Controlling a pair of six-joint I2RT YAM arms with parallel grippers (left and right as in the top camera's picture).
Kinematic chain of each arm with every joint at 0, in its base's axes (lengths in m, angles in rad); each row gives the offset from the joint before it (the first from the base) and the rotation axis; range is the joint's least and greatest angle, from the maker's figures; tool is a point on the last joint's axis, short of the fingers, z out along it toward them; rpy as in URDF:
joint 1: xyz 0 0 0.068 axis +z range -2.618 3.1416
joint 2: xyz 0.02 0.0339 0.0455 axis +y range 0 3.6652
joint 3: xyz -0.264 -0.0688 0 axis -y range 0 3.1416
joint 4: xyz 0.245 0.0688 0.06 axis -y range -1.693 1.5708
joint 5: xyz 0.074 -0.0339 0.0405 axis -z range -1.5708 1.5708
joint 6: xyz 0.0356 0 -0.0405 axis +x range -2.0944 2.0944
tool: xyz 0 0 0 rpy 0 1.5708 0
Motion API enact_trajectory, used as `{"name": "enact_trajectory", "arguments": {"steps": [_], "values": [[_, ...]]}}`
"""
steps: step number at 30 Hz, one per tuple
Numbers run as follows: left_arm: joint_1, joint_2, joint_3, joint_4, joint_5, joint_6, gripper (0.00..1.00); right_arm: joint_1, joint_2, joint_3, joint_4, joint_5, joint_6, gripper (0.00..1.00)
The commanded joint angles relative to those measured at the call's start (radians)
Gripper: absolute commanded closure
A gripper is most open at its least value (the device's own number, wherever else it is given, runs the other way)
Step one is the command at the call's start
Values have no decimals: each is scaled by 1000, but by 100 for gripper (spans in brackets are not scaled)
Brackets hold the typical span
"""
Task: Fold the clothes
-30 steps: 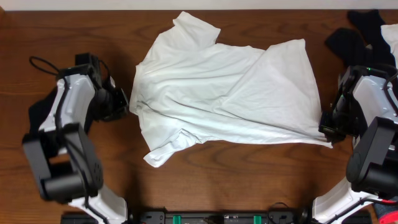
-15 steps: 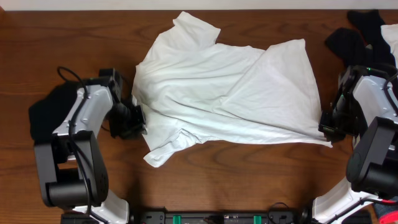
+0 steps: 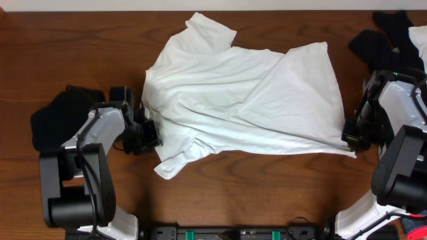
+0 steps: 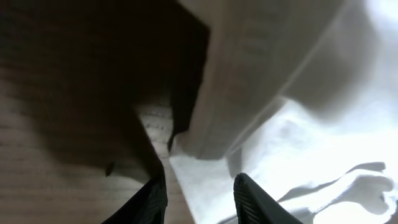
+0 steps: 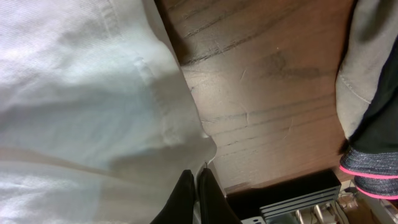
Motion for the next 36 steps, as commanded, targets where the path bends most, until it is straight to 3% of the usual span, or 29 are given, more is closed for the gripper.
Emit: {"name": "enact_trajectory", "arguments": {"steps": [1,6,9,17,20,30,36], "values": [[2,35,-57,52,24,5,62,-11,-8,0,-2,-4,10,99],[2,35,-58,38,48,5,90,-11,-8,0,-2,-4,10,99],[2,35,-58,16,48,5,94,-11,-8,0,-2,-4,11,99],[3,0,-36,-101,48,29,94,-11,-8,0,-2,-4,10,99],[4,-89,-7,-167,48,79,94,-11,-8,0,-1,-4,11,99],[51,-486,5,-208,43,45,94,-11,-9,0,-1,-12,11,99],[77,-590,5,-225,9,42,94,-12,-9,0,-2,-19,12,99]]}}
